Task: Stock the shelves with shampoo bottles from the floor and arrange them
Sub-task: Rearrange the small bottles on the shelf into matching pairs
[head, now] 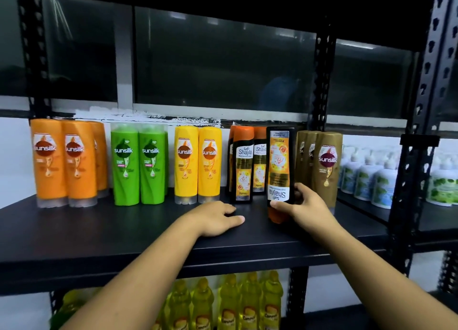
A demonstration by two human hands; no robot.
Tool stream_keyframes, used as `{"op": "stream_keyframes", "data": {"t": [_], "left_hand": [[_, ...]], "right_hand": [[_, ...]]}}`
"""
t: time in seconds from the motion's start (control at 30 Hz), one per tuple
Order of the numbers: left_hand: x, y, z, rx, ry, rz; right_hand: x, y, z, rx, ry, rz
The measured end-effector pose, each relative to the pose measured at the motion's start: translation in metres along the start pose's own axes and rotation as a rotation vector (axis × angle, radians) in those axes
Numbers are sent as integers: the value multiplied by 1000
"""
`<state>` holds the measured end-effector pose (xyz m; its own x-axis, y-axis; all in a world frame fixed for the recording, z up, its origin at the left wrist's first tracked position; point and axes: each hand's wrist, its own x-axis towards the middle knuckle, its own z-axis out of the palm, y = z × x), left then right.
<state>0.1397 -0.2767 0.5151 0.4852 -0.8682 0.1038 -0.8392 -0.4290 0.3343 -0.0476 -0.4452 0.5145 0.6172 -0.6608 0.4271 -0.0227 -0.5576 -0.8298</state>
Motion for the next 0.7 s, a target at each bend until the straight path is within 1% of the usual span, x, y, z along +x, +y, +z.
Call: {"op": "stream_keyframes", "data": {"t": [0.13,0.27,0.43,0.5,0.6,0.7], "left_hand": [[-2,0,-1,-2,15,-3],[-3,1,-2,-9,20,-13],[-6,2,-2,-19,40,-16],[-7,3,-2,-11,46,-16],[-8,4,-2,-11,48,-19],[-9,4,-2,-18,52,-17]], "right_hand": [[-27,-8,-10,56,157,-120],[-45,-17,-20,159,207,-205],[-58,-36,-40,453,381,-251],[-57,-43,-48,513,384,-267],[-52,-51,-53,450,331,-302],[-44,-62,-51,426,314,-333]]}}
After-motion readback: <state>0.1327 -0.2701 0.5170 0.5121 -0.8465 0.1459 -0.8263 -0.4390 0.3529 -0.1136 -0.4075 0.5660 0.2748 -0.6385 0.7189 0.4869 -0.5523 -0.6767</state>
